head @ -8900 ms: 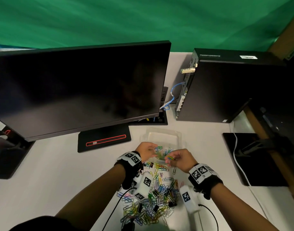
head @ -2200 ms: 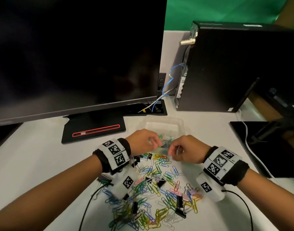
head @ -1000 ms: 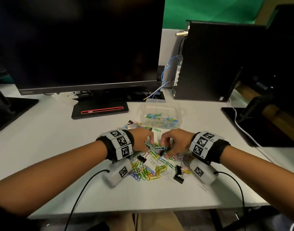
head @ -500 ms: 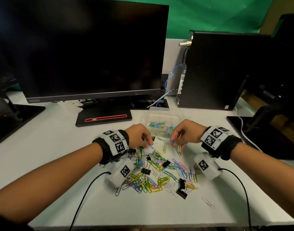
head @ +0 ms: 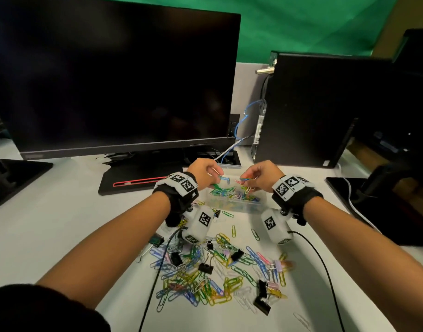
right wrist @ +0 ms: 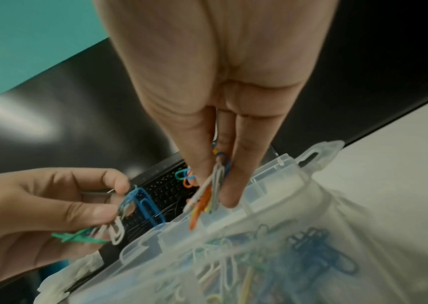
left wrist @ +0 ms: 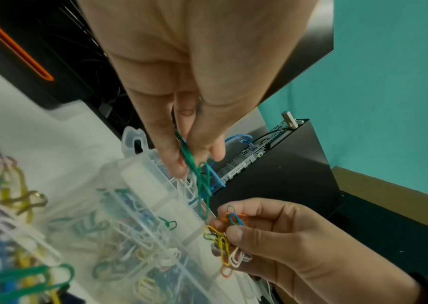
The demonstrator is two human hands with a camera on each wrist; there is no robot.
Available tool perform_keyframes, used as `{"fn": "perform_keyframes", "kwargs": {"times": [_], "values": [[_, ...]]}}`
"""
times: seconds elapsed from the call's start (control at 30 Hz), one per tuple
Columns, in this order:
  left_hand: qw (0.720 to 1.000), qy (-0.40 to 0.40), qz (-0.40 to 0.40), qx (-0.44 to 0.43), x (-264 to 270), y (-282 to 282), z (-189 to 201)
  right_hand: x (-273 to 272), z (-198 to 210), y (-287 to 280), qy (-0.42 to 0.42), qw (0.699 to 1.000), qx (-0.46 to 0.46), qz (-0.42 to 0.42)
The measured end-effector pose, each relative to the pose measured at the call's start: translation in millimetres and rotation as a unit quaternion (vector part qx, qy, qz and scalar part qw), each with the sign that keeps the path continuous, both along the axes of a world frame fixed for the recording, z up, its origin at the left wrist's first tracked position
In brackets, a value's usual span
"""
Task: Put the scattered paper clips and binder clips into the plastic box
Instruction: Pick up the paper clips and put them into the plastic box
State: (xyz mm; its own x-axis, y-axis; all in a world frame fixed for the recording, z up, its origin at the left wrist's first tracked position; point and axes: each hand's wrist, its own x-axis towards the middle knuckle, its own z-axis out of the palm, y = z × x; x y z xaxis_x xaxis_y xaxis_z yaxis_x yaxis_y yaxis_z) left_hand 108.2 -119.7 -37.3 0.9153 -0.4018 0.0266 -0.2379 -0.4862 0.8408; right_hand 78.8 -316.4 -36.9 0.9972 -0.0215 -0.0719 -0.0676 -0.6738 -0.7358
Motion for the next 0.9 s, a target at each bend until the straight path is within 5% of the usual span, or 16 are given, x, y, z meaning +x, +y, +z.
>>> {"fn": "perform_keyframes", "kwargs": {"times": [0.47,0.67,0.9], "values": [[0.996,0.026,-0.057,0.071,11.6,-20.0,-11.4,7.0,-2.3,-9.8,0.045,0.998,0.039,0.013],[0.987,0.153,-0.047,0.028,4.8,-25.4,-3.3,2.1,-4.9,-8.6,0.062,0.998,-0.012,0.024],[0.993,0.010,-0.098,0.067,-13.9,-4.7,10.2,-20.4,6.7,-12.3,0.012,0.996,-0.056,0.069]]}}
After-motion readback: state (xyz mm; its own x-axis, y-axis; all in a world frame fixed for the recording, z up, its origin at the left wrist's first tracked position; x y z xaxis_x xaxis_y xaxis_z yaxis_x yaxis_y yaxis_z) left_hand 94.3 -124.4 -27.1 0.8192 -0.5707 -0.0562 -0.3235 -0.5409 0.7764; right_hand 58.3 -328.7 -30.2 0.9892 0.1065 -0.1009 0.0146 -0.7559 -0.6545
